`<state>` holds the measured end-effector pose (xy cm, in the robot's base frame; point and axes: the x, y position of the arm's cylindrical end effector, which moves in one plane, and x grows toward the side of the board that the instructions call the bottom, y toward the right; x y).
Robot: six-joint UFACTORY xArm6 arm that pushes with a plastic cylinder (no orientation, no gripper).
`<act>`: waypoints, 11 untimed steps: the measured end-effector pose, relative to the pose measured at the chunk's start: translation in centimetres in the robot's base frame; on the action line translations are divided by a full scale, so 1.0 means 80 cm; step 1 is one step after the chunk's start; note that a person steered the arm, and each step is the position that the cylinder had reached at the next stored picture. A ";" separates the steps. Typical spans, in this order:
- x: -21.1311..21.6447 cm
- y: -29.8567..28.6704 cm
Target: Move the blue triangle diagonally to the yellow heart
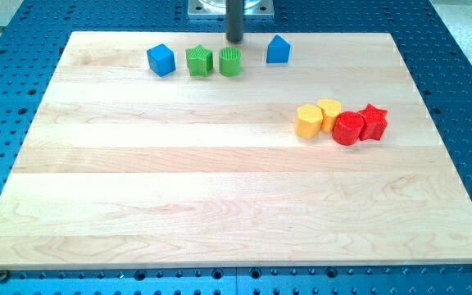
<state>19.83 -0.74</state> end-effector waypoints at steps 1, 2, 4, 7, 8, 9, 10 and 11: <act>-0.003 0.059; 0.025 0.120; 0.061 0.140; 0.098 0.181; 0.116 0.172; 0.116 0.140; 0.120 0.170; 0.113 0.217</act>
